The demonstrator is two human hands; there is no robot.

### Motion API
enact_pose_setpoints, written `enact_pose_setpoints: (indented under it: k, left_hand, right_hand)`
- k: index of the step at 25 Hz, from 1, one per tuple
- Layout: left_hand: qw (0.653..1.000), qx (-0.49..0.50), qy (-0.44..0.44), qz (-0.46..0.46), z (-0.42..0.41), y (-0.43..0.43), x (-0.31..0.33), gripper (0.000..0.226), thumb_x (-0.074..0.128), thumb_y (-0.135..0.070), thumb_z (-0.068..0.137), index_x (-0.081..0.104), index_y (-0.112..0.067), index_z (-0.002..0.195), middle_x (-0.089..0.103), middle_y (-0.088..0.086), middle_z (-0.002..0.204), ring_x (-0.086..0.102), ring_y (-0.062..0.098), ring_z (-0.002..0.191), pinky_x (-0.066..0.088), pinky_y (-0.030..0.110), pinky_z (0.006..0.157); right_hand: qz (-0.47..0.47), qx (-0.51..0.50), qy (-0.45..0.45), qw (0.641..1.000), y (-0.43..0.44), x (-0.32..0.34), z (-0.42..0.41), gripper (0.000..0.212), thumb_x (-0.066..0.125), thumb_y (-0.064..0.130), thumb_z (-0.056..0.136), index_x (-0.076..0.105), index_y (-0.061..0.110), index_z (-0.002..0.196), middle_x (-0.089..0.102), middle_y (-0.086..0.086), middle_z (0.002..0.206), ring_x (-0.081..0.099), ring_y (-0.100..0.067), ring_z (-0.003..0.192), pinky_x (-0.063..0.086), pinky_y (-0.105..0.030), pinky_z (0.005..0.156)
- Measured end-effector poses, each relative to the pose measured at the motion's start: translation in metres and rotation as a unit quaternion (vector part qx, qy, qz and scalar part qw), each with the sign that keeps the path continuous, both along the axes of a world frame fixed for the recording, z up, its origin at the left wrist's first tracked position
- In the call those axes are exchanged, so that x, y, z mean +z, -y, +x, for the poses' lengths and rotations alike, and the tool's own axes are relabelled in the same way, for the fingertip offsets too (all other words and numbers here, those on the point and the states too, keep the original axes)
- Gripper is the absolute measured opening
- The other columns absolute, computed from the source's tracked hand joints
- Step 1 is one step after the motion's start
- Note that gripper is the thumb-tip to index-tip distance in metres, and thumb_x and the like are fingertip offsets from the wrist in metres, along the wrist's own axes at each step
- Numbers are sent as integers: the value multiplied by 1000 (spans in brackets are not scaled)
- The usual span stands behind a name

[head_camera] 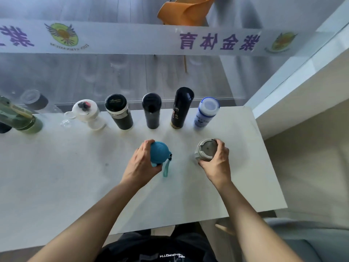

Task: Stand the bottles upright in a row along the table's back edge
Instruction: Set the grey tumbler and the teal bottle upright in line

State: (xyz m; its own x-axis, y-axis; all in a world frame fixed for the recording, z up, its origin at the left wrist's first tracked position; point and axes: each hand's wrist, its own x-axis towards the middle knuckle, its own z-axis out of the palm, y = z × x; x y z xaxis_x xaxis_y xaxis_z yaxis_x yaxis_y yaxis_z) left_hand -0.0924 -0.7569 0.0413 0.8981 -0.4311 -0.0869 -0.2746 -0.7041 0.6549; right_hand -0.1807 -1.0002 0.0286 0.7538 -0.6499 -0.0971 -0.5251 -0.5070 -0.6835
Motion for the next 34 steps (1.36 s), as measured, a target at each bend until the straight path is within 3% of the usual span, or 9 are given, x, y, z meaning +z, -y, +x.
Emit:
enact_pose_setpoints:
  k: [9, 14, 17, 19, 23, 25, 28, 31, 34]
  left_hand:
    - [999, 21, -34, -12, -30, 140, 2, 75, 81, -31, 71, 35, -30, 130, 52, -4, 126, 54, 22, 109, 49, 35, 90]
    - [999, 5, -48, -8, -34, 204, 0, 77, 81, -32, 71, 33, -29, 131, 52, -1, 126, 54, 24, 112, 43, 26, 89]
    - [999, -4, -51, -3, -36, 217, 7, 92, 80, -51, 69, 28, -30, 142, 41, -1, 139, 46, 21, 124, 36, 24, 99]
    - [999, 15, 12, -27, -31, 215, 19, 93, 72, -62, 73, 25, -31, 148, 35, -1, 145, 41, 19, 126, 33, 28, 105]
    - [982, 23, 186, 16, 26, 234, 44, 74, 67, -38, 83, 35, -21, 148, 41, 9, 145, 43, 33, 125, 33, 36, 110]
    - [977, -25, 174, 118, 56, 257, 50, 82, 70, -39, 81, 30, -24, 151, 33, 14, 152, 34, 39, 134, 34, 47, 111]
    - [971, -55, 66, 224, 83, 281, 40, 92, 75, -37, 78, 20, -33, 152, 23, 13, 156, 19, 41, 142, 43, 56, 105]
    - [979, -45, 40, 193, 94, 286, 33, 75, 74, -18, 79, 35, -30, 142, 31, 12, 143, 34, 40, 125, 52, 55, 91]
    - [983, -59, 55, 163, 100, 292, 30, 72, 77, -14, 77, 40, -28, 137, 33, 11, 140, 37, 40, 122, 52, 54, 90]
  right_hand:
    - [7, 42, -4, 999, 129, -5, 10, 92, 90, 23, 64, 39, 21, 140, 48, -11, 126, 52, -25, 111, 41, -22, 88]
    - [-6, 59, -11, 998, 178, -7, 11, 96, 91, 23, 63, 36, 26, 141, 47, -11, 128, 52, -28, 114, 49, -32, 93]
    - [-2, 64, -10, 998, 196, -9, 12, 98, 93, 28, 63, 34, 30, 140, 47, -9, 129, 51, -27, 116, 51, -34, 95]
    - [-2, 70, -4, 998, 202, -11, 13, 99, 93, 30, 63, 32, 32, 141, 47, -8, 130, 51, -26, 117, 52, -35, 95]
    - [1, 87, 4, 996, 210, -17, 16, 100, 93, 30, 64, 31, 33, 142, 46, -6, 130, 51, -25, 116, 50, -29, 89]
    - [0, 99, -3, 995, 215, -18, 19, 100, 93, 31, 65, 29, 35, 142, 46, -5, 131, 50, -24, 117, 47, -24, 85]
    - [9, 100, -3, 995, 223, -16, 27, 99, 92, 31, 66, 29, 36, 142, 45, -4, 134, 50, -23, 119, 45, -21, 82]
    - [15, 105, 2, 994, 229, -14, 39, 96, 91, 31, 66, 32, 35, 141, 46, -3, 134, 52, -22, 117, 44, -21, 83]
    - [18, 115, 5, 993, 233, -11, 60, 94, 90, 31, 67, 33, 35, 141, 47, -2, 132, 51, -19, 116, 44, -22, 84]
